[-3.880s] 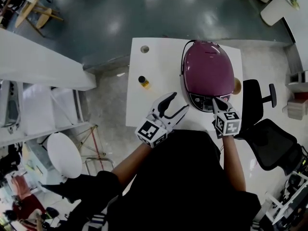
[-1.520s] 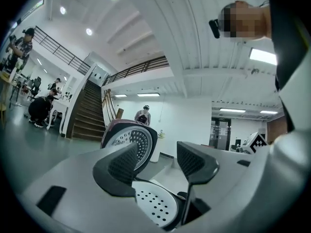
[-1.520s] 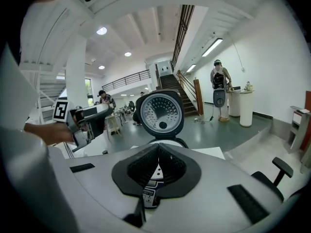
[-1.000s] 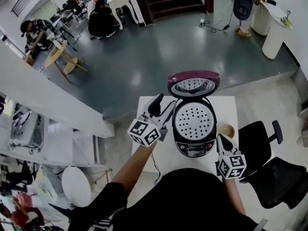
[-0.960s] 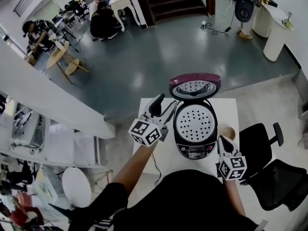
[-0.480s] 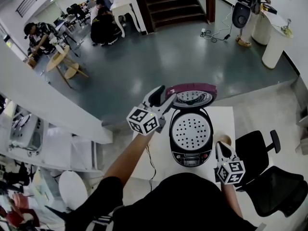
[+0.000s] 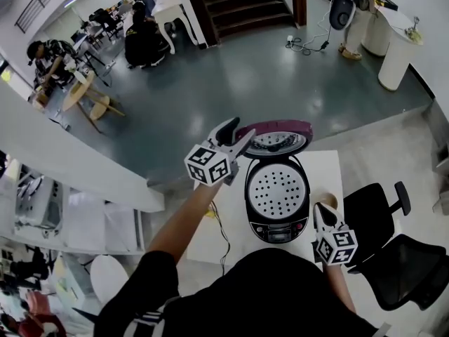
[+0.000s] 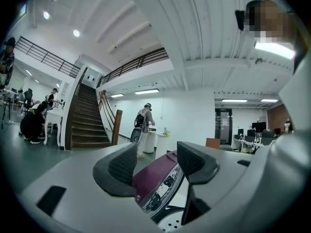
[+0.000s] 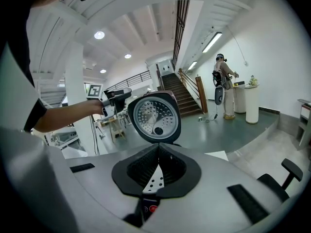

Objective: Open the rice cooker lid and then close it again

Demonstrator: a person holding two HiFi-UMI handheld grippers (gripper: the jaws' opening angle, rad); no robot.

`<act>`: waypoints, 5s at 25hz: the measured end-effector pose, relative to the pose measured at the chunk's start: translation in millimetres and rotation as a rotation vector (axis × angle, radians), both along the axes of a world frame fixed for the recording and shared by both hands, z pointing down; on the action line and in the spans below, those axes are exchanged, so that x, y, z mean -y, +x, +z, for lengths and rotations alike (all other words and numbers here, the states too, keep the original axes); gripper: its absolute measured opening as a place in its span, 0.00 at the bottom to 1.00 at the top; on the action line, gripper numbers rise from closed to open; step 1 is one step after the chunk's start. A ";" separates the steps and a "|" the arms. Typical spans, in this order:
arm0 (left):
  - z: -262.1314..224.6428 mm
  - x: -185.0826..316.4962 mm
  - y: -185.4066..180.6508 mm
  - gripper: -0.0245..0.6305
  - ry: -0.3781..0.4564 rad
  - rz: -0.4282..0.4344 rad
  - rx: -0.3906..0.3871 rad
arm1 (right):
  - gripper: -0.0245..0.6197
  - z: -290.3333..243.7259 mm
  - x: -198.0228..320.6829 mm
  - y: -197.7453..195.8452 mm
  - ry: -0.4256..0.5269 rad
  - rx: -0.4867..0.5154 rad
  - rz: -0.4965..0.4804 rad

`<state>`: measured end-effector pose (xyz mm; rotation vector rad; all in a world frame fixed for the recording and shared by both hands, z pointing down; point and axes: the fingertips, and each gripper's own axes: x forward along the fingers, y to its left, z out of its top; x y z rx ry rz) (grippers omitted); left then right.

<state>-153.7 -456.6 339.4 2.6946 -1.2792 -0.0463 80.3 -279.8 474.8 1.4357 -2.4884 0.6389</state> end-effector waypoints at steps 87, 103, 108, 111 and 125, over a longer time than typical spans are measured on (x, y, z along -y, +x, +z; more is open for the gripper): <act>82.4 -114.7 65.7 0.17 -0.122 0.494 0.782 | 0.04 12.2 -31.4 28.9 -0.017 0.036 0.118; 142.8 -181.6 85.8 0.18 -0.219 0.623 0.812 | 0.04 24.5 -33.3 20.5 -0.049 0.028 0.053; 162.0 -197.6 89.2 0.17 -0.210 0.653 0.865 | 0.04 27.0 -37.3 8.8 -0.057 0.029 0.025; 171.1 -204.6 89.8 0.17 -0.207 0.666 0.880 | 0.04 29.9 -39.1 4.5 -0.065 0.028 0.015; 207.2 -227.0 92.9 0.17 -0.258 0.785 0.896 | 0.04 30.4 -40.2 -4.3 -0.070 0.034 -0.019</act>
